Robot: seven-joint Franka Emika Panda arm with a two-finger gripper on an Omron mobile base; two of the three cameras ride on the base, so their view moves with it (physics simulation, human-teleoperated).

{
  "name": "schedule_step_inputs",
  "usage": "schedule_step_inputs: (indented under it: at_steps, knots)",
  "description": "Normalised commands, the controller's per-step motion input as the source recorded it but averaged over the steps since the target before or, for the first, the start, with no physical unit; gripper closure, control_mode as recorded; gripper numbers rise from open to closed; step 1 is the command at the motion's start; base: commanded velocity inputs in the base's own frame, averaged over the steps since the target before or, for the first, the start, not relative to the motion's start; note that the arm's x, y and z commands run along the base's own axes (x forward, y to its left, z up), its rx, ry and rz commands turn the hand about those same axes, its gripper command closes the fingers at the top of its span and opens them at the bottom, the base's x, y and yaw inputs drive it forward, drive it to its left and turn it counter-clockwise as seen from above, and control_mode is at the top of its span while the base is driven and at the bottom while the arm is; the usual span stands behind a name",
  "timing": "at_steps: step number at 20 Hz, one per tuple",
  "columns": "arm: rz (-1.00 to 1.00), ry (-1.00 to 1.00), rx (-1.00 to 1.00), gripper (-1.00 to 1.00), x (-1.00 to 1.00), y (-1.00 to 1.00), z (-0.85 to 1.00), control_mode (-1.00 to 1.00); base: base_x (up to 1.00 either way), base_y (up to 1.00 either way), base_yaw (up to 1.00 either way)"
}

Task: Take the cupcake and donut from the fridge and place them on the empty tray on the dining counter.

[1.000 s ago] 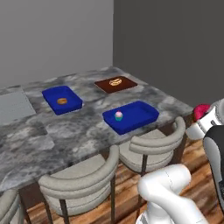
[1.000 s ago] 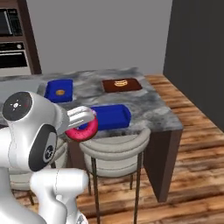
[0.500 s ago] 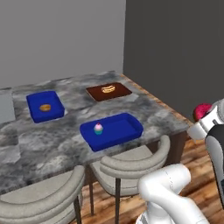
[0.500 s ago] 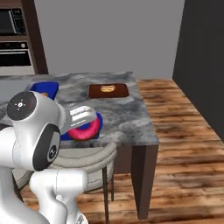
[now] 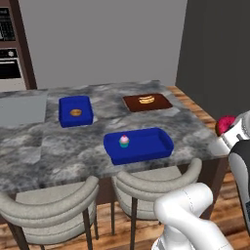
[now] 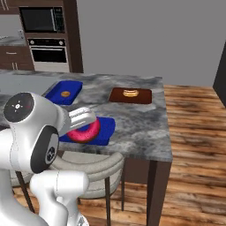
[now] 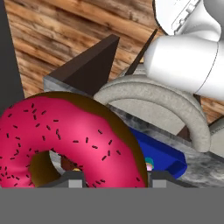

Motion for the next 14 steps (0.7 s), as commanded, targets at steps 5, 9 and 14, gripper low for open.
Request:
schedule_step_inputs:
  at_steps: [5,9,14]
  knots:
    - [0.0,0.0,0.0,1.0,0.0,0.0,0.0,1.0,0.32,0.03,0.02]
    - [0.0,0.0,0.0,1.0,0.0,0.0,0.0,1.0,0.0,0.0,0.0]
    - [0.02,0.05,0.0,1.0,0.71,0.0,-0.04,-1.0,0.0,0.0,0.0]
